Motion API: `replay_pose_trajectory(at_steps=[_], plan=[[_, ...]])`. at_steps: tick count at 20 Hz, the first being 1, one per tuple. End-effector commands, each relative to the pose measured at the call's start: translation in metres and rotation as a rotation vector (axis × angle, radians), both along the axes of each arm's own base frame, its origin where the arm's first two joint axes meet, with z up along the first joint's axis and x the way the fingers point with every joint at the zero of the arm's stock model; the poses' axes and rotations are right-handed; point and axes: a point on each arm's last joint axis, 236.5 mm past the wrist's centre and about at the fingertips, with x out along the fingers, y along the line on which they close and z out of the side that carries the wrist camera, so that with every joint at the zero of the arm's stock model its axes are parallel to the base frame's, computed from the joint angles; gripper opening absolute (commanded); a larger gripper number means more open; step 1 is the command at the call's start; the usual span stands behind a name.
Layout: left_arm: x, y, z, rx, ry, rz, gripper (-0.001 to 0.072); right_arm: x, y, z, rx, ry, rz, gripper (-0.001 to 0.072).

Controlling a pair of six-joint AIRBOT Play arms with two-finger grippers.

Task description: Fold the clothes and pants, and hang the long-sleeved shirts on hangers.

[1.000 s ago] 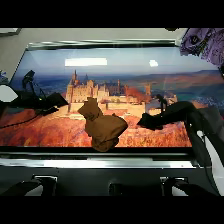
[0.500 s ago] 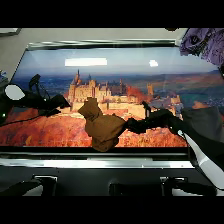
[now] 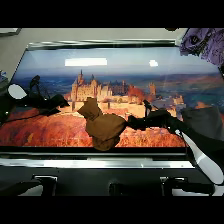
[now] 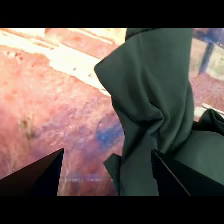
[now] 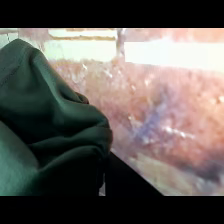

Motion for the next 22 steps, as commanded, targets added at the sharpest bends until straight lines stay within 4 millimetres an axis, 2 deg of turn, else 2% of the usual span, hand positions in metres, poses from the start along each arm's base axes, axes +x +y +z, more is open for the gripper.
replay_pose_trajectory(at_steps=[1,6,9,12,13,16,17,19,20,21,22], plan=[[0.014,0.005,-0.028,0.01,0.009,-0.024,0.0612,-0.001,0.003,0.012,0.001,-0.03,0.054,0.0036],[0.027,-0.026,-0.082,-0.132,0.07,-0.089,0.0611,-0.002,0.003,0.03,0.001,-0.07,0.073,0.0036],[0.032,-0.045,-0.102,-0.216,0.083,-0.1,0.061,-0.001,0.003,0.037,0.007,-0.076,0.063,0.0036],[0.043,-0.053,-0.115,-0.252,0.078,-0.054,0.0591,-0.001,0.004,0.043,0.012,-0.088,0.066,0.0036],[0.044,-0.056,-0.119,-0.261,0.081,-0.045,0.0549,-0.002,0.004,0.045,0.013,-0.091,0.07,0.0036],[0.044,-0.059,-0.125,-0.262,0.09,-0.046,0.0018,-0.004,0.005,0.054,0.021,-0.103,0.08,0.0036],[0.048,-0.057,-0.118,-0.262,0.07,-0.054,0.0019,-0.002,0.004,0.06,0.013,-0.124,0.083,0.0035],[0.068,-0.048,-0.08,-0.256,-0.028,-0.072,0.0017,0.011,-0.009,0.083,-0.075,-0.204,0.103,0.0034],[0.083,-0.039,-0.048,-0.24,-0.107,-0.078,0.0016,0.022,-0.021,0.101,-0.149,-0.242,0.104,0.0034],[0.096,-0.026,-0.012,-0.208,-0.191,-0.083,0.0016,0.036,-0.034,0.127,-0.222,-0.302,0.108,0.0034],[0.108,-0.011,0.032,-0.165,-0.282,-0.081,0.0016,0.051,-0.045,0.163,-0.293,-0.399,0.123,0.0034]])
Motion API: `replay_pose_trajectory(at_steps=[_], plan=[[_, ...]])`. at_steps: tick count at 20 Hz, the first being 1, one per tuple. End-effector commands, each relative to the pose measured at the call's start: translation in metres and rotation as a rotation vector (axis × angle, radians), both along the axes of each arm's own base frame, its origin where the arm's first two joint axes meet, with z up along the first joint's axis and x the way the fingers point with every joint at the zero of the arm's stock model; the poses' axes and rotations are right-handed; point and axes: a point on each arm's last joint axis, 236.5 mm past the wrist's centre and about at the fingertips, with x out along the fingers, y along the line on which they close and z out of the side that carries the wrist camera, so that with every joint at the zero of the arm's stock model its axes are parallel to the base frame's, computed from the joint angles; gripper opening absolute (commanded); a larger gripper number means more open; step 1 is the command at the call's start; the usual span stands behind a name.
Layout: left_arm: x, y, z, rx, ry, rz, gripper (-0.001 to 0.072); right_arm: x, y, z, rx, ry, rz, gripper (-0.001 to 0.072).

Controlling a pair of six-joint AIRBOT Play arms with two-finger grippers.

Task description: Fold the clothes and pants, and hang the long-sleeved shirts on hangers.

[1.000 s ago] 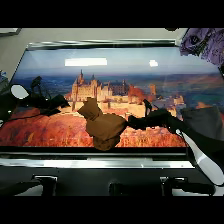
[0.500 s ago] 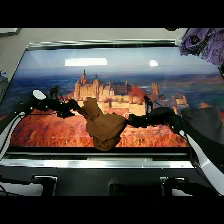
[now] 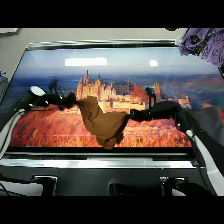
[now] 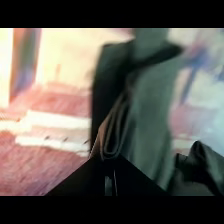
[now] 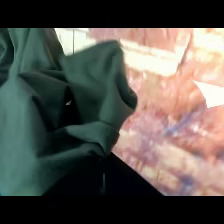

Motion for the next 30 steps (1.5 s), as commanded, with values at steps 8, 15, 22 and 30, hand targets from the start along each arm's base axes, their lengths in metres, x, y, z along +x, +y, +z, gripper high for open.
replay_pose_trajectory(at_steps=[8,15,22,30], plan=[[-0.07,0.134,0.397,0.487,-0.718,0.251,0.0018,-0.008,-0.093,0.37,-0.338,-0.86,-0.128,0.0035],[-0.208,0.145,0.48,0.542,-0.909,0.402,0.0017,-0.092,-0.117,0.454,-0.241,-1.06,-0.262,0.0035],[-0.12,0.155,0.333,0.558,-0.499,0.295,0.0018,0.065,-0.092,0.35,-0.188,-0.756,-0.346,0.0035],[-0.001,0.165,0.032,0.542,-0.034,0.163,0.0019,0.193,-0.021,0.05,-0.118,-0.176,-0.273,0.0037]])
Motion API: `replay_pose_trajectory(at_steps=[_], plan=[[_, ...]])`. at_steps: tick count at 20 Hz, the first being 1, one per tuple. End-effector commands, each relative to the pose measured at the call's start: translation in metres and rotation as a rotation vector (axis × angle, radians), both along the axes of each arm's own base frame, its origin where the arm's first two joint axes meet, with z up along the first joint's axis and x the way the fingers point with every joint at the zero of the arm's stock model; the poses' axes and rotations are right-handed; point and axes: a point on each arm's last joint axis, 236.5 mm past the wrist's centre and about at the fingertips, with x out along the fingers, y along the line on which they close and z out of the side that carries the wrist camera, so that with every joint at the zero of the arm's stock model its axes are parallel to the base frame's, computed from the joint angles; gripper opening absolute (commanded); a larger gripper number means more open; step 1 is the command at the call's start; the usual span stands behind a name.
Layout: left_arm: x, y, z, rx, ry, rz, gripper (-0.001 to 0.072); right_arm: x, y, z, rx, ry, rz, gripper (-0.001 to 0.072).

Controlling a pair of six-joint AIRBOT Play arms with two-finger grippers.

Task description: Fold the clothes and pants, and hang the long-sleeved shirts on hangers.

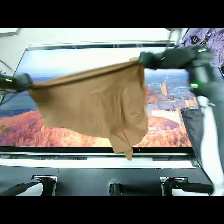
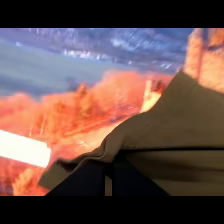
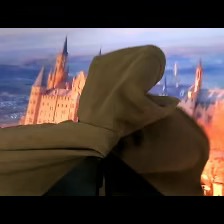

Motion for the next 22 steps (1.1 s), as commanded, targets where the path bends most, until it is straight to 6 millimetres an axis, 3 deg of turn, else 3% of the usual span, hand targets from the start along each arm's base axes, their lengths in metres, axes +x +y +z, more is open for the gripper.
replay_pose_trajectory(at_steps=[1,3,4,6,7,8,9,10,11,12,15,17,19,22], plan=[[0.031,-0.005,-0.116,-0.06,0.13,0.009,0.0019,0.026,0.029,-0.122,0.099,0.208,-0.014,0.0037],[0.038,-0.007,-0.151,-0.082,0.167,0.018,0.002,0.026,0.039,-0.163,0.095,0.272,-0.008,0.0043],[0.039,-0.01,-0.162,-0.097,0.181,0.022,0.002,0.024,0.042,-0.176,0.092,0.297,-0.004,0.0087],[0.039,-0.014,-0.171,-0.123,0.195,0.029,0.0021,0.019,0.043,-0.184,0.095,0.33,-0.003,0.0103],[0.04,-0.015,-0.169,-0.128,0.192,0.031,0.0026,0.016,0.043,-0.179,0.103,0.337,0.001,0.0153],[0.04,-0.012,-0.163,-0.129,0.193,0.032,0.0084,0.012,0.039,-0.171,0.102,0.343,0.01,0.0271],[0.041,-0.008,-0.153,-0.131,0.196,0.036,0.0225,0.006,0.033,-0.16,0.088,0.348,0.032,0.0362],[0.042,-0.002,-0.139,-0.133,0.196,0.04,0.0345,-0.003,0.025,-0.148,0.069,0.354,0.063,0.0365],[0.043,0.005,-0.123,-0.13,0.193,0.027,0.0377,-0.012,0.01,-0.134,0.041,0.357,0.099,0.0365],[0.041,0.014,-0.104,-0.119,0.185,0.0,0.0463,-0.024,-0.009,-0.119,0.01,0.362,0.138,0.0365],[0.027,0.046,-0.054,-0.12,0.123,0.042,0.0476,-0.072,-0.072,-0.09,-0.056,0.434,0.224,0.0366],[0.006,0.063,-0.041,-0.124,0.112,0.076,0.0476,-0.102,-0.099,-0.088,0.084,0.465,0.174,0.0376],[-0.015,0.07,-0.044,-0.158,0.115,0.107,0.0475,-0.149,-0.106,-0.113,0.224,0.528,0.122,0.0431],[-0.04,0.074,-0.062,-0.177,0.156,0.144,0.0474,-0.219,-0.081,-0.17,0.346,0.631,0.064,0.0431]])
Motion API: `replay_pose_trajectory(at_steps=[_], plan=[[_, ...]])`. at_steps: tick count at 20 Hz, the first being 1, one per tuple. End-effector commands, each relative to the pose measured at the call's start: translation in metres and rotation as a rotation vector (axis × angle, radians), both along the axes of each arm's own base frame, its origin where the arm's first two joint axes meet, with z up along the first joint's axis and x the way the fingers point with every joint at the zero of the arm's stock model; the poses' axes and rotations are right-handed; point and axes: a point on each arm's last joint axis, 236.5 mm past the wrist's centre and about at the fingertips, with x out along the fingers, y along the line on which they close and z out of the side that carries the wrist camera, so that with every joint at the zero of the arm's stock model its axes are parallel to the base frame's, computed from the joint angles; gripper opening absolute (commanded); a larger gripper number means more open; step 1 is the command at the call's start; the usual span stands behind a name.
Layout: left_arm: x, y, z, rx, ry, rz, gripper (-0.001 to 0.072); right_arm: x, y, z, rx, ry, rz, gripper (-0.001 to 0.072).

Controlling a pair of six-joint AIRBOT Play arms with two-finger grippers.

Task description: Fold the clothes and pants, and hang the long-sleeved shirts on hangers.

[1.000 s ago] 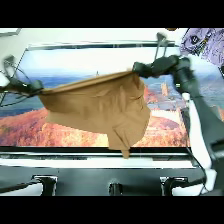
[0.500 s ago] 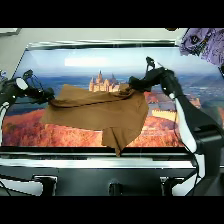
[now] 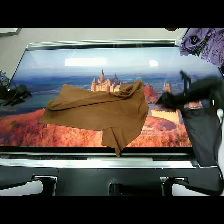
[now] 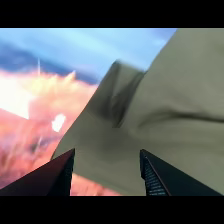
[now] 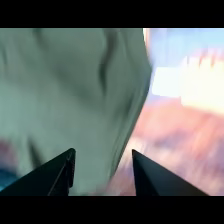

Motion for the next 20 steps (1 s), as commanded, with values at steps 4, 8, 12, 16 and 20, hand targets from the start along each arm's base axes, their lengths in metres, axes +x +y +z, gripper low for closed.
replay_pose_trajectory(at_steps=[4,8,12,16,20], plan=[[-0.027,0.003,-0.015,-0.033,0.041,0.025,0.0474,-0.105,0.057,-0.092,0.159,0.141,-0.117,0.0431],[-0.027,0.003,-0.015,-0.033,0.042,0.025,0.0474,-0.099,0.078,-0.113,0.097,0.102,-0.102,0.0431],[-0.028,0.002,-0.015,-0.036,0.047,0.024,0.0475,-0.079,0.073,-0.129,0.048,0.062,-0.182,0.0418],[-0.041,0.0,-0.024,-0.07,0.11,0.03,0.0476,-0.072,0.072,-0.129,0.052,0.05,-0.21,0.03],[-0.052,0.01,-0.042,-0.173,0.096,0.061,0.0476,-0.082,0.082,-0.112,0.094,0.061,-0.104,0.0034]])
